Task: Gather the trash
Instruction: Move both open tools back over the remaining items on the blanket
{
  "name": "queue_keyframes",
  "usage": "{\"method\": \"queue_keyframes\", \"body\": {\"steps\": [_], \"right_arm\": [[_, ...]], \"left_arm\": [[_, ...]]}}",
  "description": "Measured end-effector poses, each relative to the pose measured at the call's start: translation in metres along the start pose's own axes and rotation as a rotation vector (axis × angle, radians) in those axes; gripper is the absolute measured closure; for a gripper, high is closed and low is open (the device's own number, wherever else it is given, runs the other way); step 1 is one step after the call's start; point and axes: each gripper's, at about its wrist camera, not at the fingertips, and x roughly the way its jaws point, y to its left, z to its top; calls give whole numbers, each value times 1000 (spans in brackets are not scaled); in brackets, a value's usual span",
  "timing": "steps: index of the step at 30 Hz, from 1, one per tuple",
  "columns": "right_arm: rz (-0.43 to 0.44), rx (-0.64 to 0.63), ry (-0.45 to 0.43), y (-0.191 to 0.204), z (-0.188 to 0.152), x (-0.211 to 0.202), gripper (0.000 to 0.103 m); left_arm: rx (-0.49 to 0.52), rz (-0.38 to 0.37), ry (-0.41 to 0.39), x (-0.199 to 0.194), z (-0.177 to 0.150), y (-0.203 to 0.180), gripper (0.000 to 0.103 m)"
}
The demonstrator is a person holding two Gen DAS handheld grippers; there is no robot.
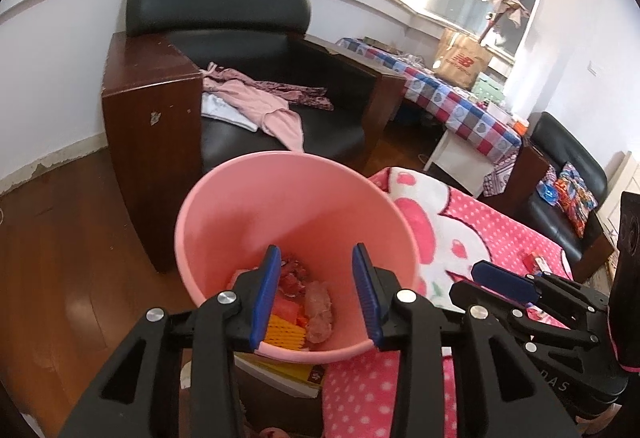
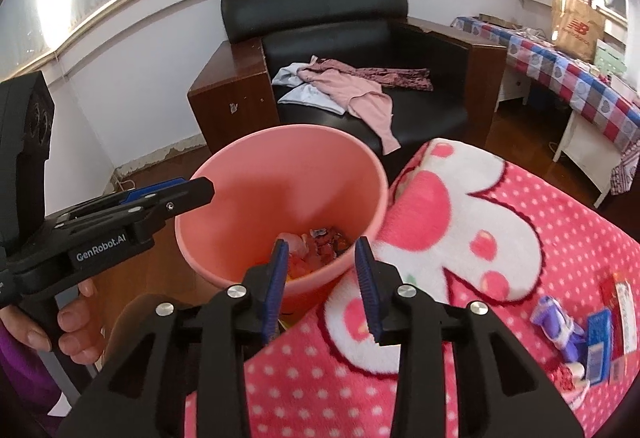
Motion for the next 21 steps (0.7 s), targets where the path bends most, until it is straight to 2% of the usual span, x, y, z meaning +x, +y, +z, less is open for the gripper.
{"method": "queue_keyframes", "body": {"steps": [16, 21], "right_arm": [[-114, 124, -44, -51, -44, -60, 68], [-146, 168, -51, -69, -56, -73, 68]], "left_arm": [[123, -105, 27, -2, -13, -68, 67], [162, -137, 40, 2, -19, -92, 61]]}}
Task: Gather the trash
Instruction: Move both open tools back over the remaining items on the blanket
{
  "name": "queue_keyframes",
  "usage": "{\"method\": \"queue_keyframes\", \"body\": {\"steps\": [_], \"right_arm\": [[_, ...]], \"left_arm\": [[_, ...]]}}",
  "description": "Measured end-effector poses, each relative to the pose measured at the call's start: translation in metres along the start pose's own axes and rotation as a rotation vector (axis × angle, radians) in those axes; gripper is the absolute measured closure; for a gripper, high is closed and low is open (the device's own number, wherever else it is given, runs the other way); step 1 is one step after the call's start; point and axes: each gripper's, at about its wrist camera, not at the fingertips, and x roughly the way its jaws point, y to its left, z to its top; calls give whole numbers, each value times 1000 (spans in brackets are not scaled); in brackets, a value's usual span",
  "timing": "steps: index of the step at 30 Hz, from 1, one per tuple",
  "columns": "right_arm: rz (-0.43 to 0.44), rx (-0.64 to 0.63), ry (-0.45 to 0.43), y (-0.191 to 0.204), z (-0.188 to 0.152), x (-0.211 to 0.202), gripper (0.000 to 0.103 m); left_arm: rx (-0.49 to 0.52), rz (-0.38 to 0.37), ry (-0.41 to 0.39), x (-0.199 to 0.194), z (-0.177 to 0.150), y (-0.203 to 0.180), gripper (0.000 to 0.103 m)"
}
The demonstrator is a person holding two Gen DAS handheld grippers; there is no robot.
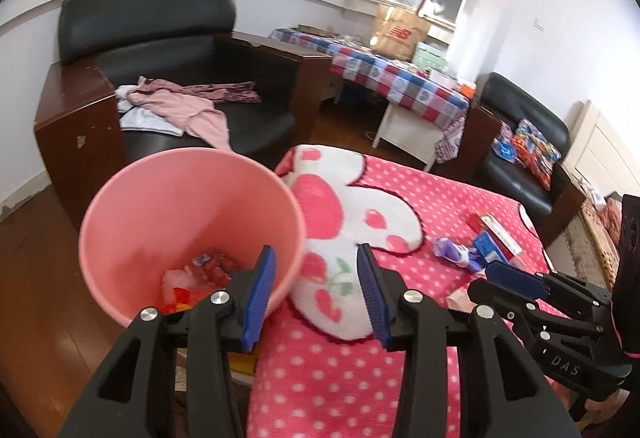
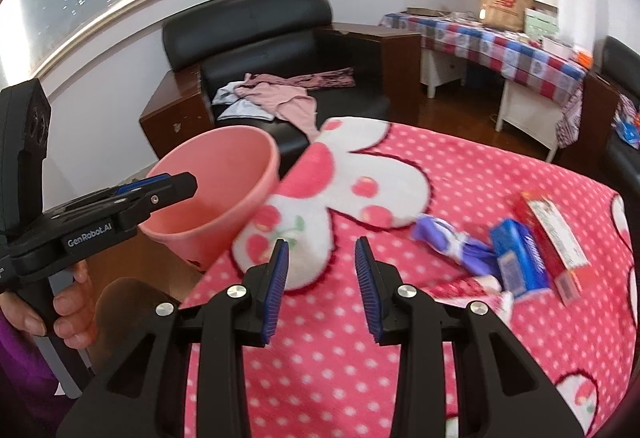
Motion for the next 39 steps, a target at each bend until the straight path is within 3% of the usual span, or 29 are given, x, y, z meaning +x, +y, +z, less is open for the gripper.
{"method": "queue_keyframes", "body": {"steps": [25, 39], "right_arm": [[-133, 182, -34, -97, -40, -47, 68], [-175, 258, -21, -130, -60, -52, 68]], "left_arm": [[183, -88, 71, 24, -10, -75, 61], [339, -233, 158, 51, -33, -138, 61]]}}
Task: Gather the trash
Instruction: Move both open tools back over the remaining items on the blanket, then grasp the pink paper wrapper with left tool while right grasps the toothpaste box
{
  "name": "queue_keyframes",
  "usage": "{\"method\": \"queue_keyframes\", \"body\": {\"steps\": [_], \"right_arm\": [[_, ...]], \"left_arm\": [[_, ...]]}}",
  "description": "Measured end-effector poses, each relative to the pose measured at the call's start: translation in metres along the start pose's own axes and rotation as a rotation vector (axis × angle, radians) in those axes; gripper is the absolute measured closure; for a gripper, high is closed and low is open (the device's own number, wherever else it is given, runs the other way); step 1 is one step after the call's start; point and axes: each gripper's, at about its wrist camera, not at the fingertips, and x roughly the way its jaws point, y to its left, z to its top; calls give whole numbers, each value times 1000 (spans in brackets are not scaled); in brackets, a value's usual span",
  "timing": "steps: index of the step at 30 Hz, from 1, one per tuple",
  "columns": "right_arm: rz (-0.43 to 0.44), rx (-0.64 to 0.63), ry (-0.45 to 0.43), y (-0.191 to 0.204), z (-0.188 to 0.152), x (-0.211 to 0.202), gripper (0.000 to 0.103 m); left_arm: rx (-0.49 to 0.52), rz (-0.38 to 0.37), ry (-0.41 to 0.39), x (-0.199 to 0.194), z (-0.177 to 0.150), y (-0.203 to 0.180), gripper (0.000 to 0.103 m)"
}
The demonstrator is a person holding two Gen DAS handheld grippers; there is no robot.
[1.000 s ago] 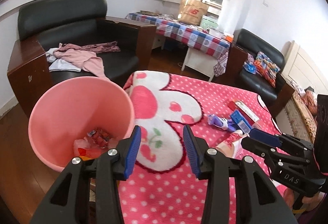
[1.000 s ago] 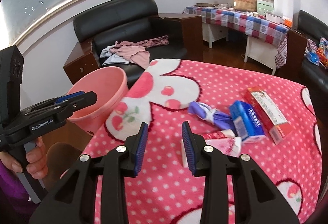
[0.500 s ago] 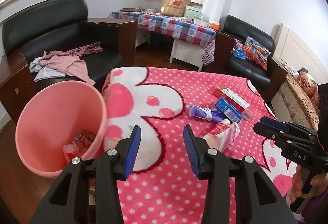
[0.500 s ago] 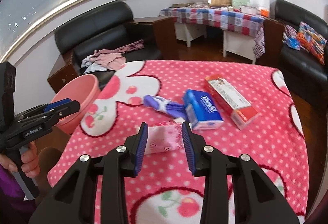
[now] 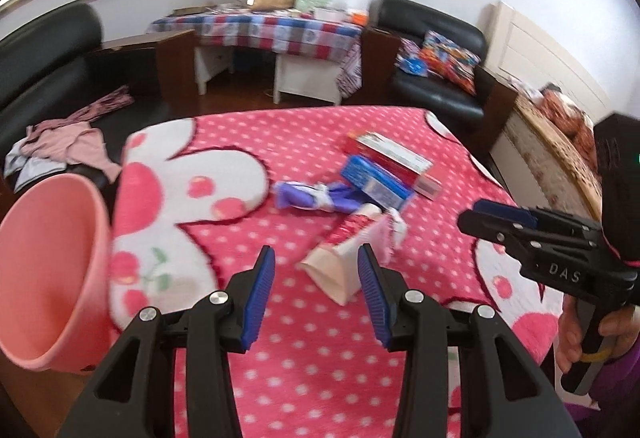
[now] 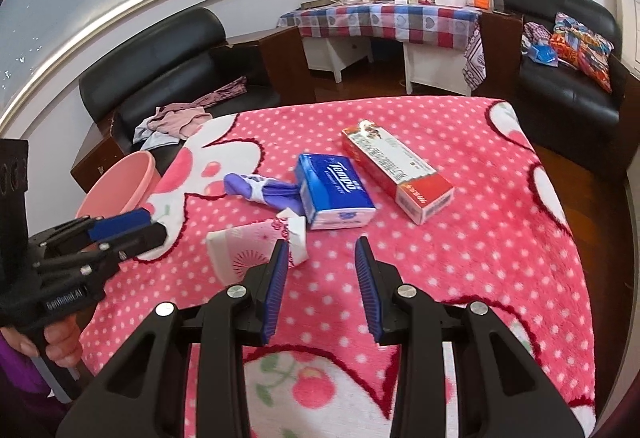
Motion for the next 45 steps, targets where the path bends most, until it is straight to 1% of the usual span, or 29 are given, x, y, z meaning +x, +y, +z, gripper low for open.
{"method": "queue_keyframes", "body": {"steps": [8, 17, 19, 23, 26, 28, 29, 30, 35, 40, 45], "right_arm": [[-7, 19, 13, -11, -3, 4, 68], [-38, 62, 18, -34, 0, 10, 68], [-48, 68, 19, -40, 2, 13, 68], [-70, 67, 13, -52, 10, 20, 68], [-82, 57, 17, -60, 18, 27, 68], [-89, 40, 25, -63, 23, 32, 56], [-93, 34, 25, -65, 24, 33, 48], [-99, 27, 28, -67, 25, 36, 47], [-104, -10, 59, -72, 30, 53, 47], [-121, -31, 81, -75, 33, 69, 47], [-124, -43, 103, -79, 35, 82, 47]], "left_arm": [[51, -44, 50, 31, 1, -13, 61], [47, -79, 84, 54, -1, -17, 61], [43, -84, 92, 57, -1, -16, 63], [34, -91, 101, 61, -2, -14, 80], [37, -105, 97, 60, -3, -13, 84], [50, -113, 92, 58, -3, -15, 86], [55, -115, 90, 56, -3, -16, 89], [58, -118, 89, 54, -4, -18, 91], [56, -125, 82, 40, -7, -19, 94], [48, -124, 69, 20, -12, -17, 95], [18, -125, 63, 8, -17, -15, 95]]}}
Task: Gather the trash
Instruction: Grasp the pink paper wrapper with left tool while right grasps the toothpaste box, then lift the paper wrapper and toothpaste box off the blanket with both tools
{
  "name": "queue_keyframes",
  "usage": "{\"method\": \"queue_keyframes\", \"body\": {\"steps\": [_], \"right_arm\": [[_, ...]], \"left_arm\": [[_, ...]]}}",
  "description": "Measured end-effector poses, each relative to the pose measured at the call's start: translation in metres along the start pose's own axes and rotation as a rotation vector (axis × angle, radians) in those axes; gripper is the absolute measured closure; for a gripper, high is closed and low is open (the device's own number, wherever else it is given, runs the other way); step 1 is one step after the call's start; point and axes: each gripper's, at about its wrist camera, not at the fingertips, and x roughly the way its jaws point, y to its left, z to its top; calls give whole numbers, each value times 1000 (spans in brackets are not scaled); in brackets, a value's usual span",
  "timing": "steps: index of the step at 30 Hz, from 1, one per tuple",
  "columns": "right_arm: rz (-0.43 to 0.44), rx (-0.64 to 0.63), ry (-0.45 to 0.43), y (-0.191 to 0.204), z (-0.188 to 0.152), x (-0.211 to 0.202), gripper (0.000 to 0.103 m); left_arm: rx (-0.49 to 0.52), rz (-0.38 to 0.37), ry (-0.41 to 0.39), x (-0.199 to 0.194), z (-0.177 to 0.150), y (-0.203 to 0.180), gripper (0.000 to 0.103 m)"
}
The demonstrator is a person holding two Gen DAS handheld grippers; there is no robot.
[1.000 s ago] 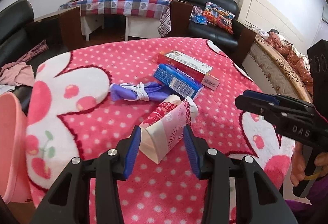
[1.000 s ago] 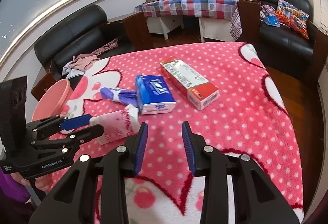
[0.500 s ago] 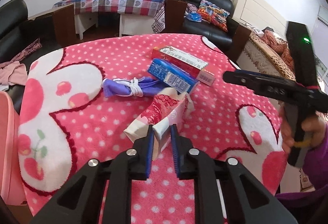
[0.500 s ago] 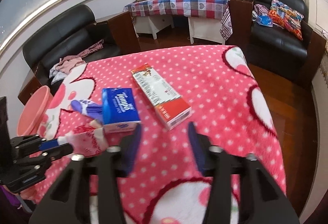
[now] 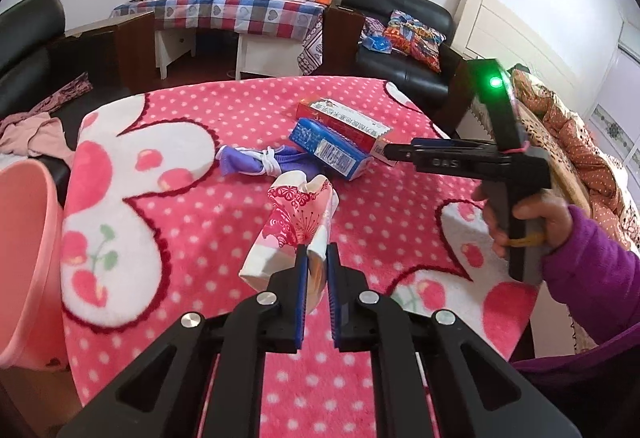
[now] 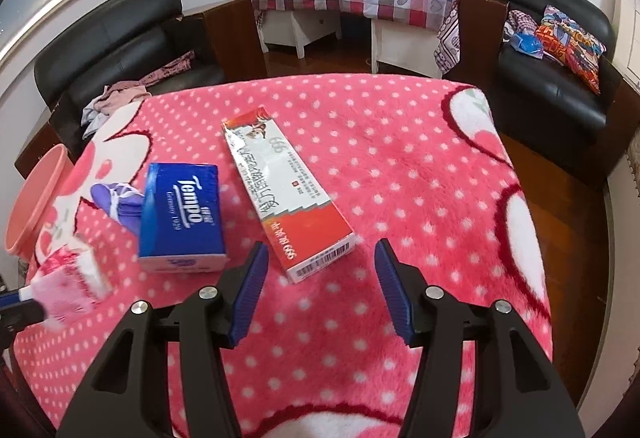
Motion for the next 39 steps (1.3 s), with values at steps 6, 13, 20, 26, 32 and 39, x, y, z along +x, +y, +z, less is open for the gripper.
{"method": "queue_keyframes", "body": {"steps": [6, 13, 20, 26, 32, 39], "right_arm": [[24, -20, -4, 0, 2, 8, 47], [47, -29, -48, 3, 0, -1, 56], [29, -18, -101, 3, -8, -24, 57], [22, 45, -149, -3, -18, -52, 57], [8, 94, -220, -9, -23, -92, 58], [-8, 109, -281, -12, -19, -129, 58]], "left_arm": [[-20, 7, 5, -4, -4, -1, 95], [-28, 15, 0, -5, -2, -2, 95], [-35, 12, -8, -4, 1, -4, 95], [-45, -5, -19, -3, 5, -4, 95], [-43, -16, -25, -5, 7, -7, 95], [-45, -14, -61, -16, 12, -11, 95]]}}
